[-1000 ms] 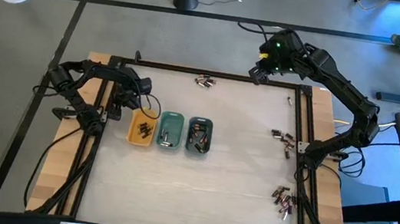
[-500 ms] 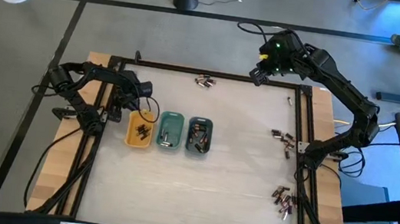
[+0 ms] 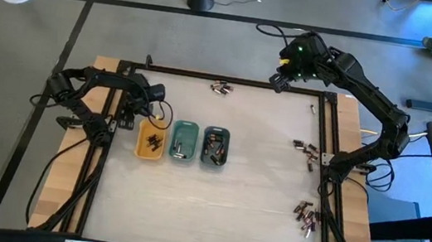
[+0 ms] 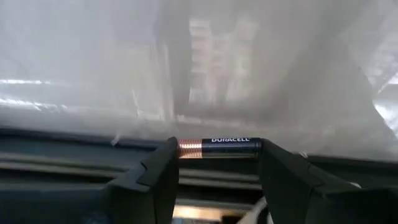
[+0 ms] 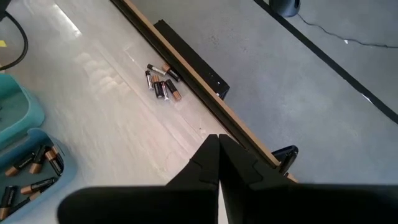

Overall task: Sort batteries
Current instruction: Put the small black battery into the yellow bin

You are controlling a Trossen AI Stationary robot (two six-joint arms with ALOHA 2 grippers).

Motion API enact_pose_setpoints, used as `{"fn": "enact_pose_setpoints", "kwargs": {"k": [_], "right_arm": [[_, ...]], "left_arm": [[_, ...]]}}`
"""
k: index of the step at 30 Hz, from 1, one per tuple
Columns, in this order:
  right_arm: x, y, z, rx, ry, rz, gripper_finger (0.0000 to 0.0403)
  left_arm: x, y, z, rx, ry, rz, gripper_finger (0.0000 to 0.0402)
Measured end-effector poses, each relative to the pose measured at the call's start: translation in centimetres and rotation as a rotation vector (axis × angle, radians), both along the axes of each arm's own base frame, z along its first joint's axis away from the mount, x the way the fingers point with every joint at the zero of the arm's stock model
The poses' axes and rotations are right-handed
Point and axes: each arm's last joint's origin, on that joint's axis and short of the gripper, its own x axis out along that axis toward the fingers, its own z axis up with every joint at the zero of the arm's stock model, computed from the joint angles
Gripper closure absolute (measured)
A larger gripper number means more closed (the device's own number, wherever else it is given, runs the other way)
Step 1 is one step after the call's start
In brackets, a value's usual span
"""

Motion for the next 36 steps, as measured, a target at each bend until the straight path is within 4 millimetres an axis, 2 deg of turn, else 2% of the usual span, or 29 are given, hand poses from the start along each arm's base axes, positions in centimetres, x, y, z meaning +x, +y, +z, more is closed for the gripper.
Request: {"fn": "enact_pose_setpoints", "kwargs": {"k": [9, 14, 21, 26, 32, 36], "right_arm": [[0.2, -0.2, 0.2, -0.024, -0.029, 0.002, 0.04], [0.2, -0.2, 0.2, -0.024, -0.029, 0.002, 0.04], [0.2, -0.1, 0.2, -0.021, -0.028, 0.0, 0.04], [0.1, -0.1, 0.2, -0.011, -0.025, -0.007, 0.04], [0.1, -0.1, 0.2, -0.005, -0.03, -0.015, 0.04], [0.1, -0.1, 0.2, -0.005, -0.03, -0.015, 0.04]], "left_arm": [[1.0, 0.9, 1.9, 0.066, -0.049, 0.048, 0.0224], [1.5, 1.3, 3.7, 0.116, -0.117, 0.064, 0.0225], [2.5, 1.2, 7.0, 0.065, -0.394, 0.164, 0.0221], [2.5, 0.5, 9.6, -0.015, -0.628, 0.238, 0.0223], [2.1, -1.5, 11.7, -0.294, -0.902, 0.345, 0.0219], [2.2, -3.0, 11.4, -0.269, -0.854, 0.238, 0.0219]]}}
